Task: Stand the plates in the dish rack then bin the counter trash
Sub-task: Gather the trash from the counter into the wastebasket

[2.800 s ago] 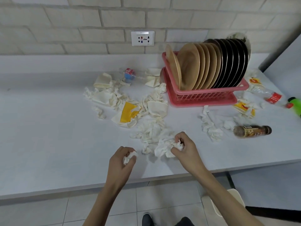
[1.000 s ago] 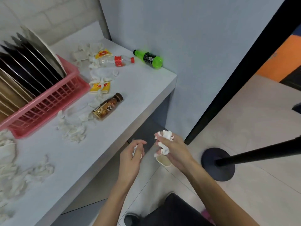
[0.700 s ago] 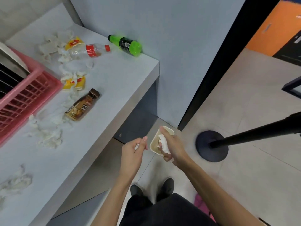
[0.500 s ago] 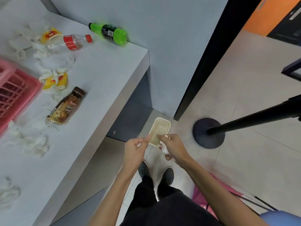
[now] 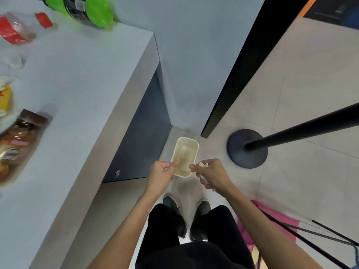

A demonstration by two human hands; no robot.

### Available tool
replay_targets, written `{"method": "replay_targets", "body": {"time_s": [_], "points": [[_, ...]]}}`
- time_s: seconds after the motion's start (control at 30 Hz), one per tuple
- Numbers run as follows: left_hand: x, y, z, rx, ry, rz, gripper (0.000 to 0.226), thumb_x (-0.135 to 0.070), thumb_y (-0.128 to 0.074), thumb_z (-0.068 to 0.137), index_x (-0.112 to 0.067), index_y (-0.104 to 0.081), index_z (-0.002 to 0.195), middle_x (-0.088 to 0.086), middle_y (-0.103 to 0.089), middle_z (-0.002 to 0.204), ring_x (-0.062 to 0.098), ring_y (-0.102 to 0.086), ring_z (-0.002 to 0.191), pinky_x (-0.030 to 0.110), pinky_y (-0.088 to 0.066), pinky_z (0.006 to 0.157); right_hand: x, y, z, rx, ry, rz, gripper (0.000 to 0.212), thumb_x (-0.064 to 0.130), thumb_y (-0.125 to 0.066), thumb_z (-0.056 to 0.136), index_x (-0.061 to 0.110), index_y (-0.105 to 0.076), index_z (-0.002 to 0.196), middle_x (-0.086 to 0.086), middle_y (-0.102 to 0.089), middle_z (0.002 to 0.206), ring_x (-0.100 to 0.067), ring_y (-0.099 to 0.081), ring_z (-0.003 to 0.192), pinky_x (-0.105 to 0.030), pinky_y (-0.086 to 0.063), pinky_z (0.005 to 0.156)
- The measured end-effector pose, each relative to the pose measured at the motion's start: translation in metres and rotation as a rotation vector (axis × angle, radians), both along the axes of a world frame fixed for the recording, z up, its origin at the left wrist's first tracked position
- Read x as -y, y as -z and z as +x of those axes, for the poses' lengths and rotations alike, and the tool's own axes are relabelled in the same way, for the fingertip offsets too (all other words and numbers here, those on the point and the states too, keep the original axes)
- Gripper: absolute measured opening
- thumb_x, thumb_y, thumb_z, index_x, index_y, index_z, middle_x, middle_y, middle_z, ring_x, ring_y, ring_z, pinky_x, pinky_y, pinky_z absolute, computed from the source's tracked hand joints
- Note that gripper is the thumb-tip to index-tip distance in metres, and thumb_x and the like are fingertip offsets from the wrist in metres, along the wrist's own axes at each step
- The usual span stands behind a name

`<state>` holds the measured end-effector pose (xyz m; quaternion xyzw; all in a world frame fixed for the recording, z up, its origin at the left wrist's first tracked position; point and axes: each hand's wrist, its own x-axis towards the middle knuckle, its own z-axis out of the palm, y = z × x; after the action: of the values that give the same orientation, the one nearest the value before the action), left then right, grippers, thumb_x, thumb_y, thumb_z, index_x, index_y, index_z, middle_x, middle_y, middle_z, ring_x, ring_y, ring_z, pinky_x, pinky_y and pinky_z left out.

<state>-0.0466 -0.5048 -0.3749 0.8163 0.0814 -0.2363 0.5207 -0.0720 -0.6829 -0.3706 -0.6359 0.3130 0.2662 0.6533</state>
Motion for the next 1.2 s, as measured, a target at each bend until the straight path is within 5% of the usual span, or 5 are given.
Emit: {"method": "replay_targets", "body": {"time_s": [0.37,0.57,0.8,1.0,1.2], "points": [[0.036,0.302,0.069,-0.078,0.165,0.189,0.047,-0.022,-0.057,0.09,-0.018,-0.032,0.05,-0.011,-0.029,0.048,0.008,-0.027,0.045,0.028,-0.026,0.048,0.015,0.3,0.093,0.186,0.021,-0.227,0.071,0.034,-0.048,0.102,0.017,-0.039,0.033,0.007,-0.039,0.038,-0.011,-0.035,0.037,-0.015,-0.03,0.041],[0.046,0.432,0.088,-0.073,0.682,0.404,0.027,-0.026,-0.045,0.094,-0.016,-0.047,0.069,0.012,-0.061,0.084,0.032,-0.061,0.085,0.034,-0.035,0.064,0.017,0.421,0.129,0.357,-0.14,-0.28,0.033,0.018,-0.038,0.089,0.008,-0.053,0.062,-0.007,-0.054,0.058,-0.016,-0.051,0.053,-0.027,-0.041,0.053],[0.069,0.485,0.087,0.015,1.153,0.661,0.026,-0.017,-0.044,0.096,-0.007,-0.053,0.118,0.015,-0.053,0.127,0.034,-0.048,0.12,0.04,-0.041,0.09,0.012,0.474,0.156,0.464,-0.499,-0.477,0.01,0.017,-0.059,0.091,0.023,-0.064,0.085,0.009,-0.062,0.075,-0.005,-0.055,0.07,-0.025,-0.043,0.067],[0.067,0.476,0.088,-0.062,1.186,0.657,0.036,-0.026,-0.05,0.094,-0.011,-0.047,0.126,0.012,-0.05,0.131,0.033,-0.048,0.121,0.038,-0.038,0.082,0.019,0.473,0.156,0.469,-0.471,-0.442,0.013,0.012,-0.061,0.088,0.017,-0.072,0.092,0.008,-0.07,0.097,-0.011,-0.064,0.095,-0.029,-0.049,0.088],[0.06,0.471,0.099,-0.053,1.136,0.616,0.038,-0.03,-0.049,0.097,-0.018,-0.05,0.134,0.006,-0.057,0.127,0.029,-0.055,0.113,0.034,-0.045,0.084,0.024,0.472,0.161,0.561,-0.387,-0.415,0.02,0.005,-0.054,0.089,0.014,-0.072,0.087,0.003,-0.073,0.084,-0.014,-0.069,0.089,-0.028,-0.053,0.086]]}}
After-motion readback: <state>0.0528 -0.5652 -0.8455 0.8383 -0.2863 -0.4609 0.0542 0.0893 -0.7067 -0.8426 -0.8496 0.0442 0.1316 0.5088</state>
